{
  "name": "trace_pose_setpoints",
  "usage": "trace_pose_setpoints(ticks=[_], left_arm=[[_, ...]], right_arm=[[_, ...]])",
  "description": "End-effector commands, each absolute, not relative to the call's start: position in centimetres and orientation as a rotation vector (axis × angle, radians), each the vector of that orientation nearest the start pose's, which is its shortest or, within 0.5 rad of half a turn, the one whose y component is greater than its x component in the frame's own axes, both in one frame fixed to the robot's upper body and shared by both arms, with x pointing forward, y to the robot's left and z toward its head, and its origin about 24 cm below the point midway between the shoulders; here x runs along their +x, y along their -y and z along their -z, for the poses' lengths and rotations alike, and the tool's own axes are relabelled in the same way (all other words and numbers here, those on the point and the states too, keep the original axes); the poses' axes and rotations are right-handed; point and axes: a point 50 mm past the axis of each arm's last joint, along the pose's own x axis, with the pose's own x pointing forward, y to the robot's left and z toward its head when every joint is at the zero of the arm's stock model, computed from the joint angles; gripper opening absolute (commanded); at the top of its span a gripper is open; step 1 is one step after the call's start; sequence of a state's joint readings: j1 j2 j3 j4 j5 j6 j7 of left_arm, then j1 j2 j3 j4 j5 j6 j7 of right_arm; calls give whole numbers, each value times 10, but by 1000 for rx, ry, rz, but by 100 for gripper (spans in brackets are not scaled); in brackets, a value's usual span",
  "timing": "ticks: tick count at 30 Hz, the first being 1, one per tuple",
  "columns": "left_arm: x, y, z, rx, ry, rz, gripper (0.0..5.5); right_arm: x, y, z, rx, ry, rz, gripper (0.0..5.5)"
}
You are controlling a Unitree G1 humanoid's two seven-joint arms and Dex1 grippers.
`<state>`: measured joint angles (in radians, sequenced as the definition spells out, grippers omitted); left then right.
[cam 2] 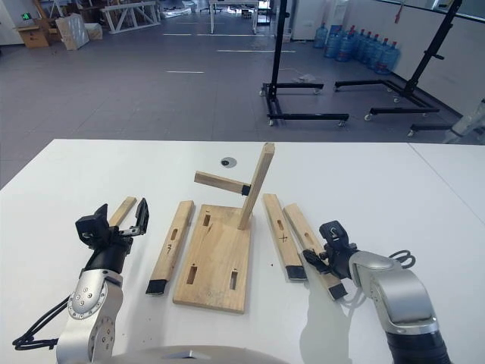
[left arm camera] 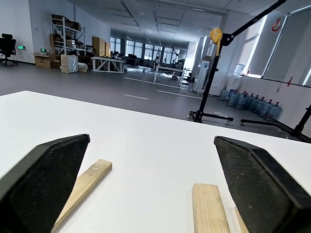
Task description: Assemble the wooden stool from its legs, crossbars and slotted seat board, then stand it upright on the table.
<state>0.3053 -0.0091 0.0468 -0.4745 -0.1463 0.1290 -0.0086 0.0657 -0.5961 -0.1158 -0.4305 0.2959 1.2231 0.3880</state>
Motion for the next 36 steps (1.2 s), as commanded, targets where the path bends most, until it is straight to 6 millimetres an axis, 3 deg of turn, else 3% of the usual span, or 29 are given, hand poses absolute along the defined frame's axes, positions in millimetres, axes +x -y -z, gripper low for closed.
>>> trace_pose_setpoints(ticks=[1,5,8,12,17,20,22,24,26,28,32,36], left_arm=[[197,-176,-74,-108,55,-101,469],[200,-176,-73,-103,62,-99,469],[202,-178,-73,-110,75,-102,469],[204,-186,-74,-118,95,-134,469],[212,-200,-82,-123,140,-162,469],[218,-199,-99,-204,211,-5,469],[221,-196,-112,-285,261,149,469],[223,-194,-126,-355,303,302,469],[221,-188,-140,-377,321,484,469],[219,-182,-146,-376,311,598,469],[214,-169,-146,-414,263,765,469],[205,-148,-157,-520,226,1075,469]], right_arm=[[187,248,-36,-106,-1048,-177,287],[186,246,-33,-89,-1067,-175,216],[186,243,-33,-57,-1044,-173,203],[216,245,-43,-28,-872,-160,203],[288,245,-91,-23,-422,-153,203],[325,248,-139,68,-98,-175,203],[336,247,-177,190,104,-272,203],[333,240,-213,343,252,-448,203],[310,220,-249,473,372,-798,202],[284,199,-262,485,400,-1062,202],[236,152,-245,422,298,-1413,202],[220,141,-203,437,177,-1391,202]])
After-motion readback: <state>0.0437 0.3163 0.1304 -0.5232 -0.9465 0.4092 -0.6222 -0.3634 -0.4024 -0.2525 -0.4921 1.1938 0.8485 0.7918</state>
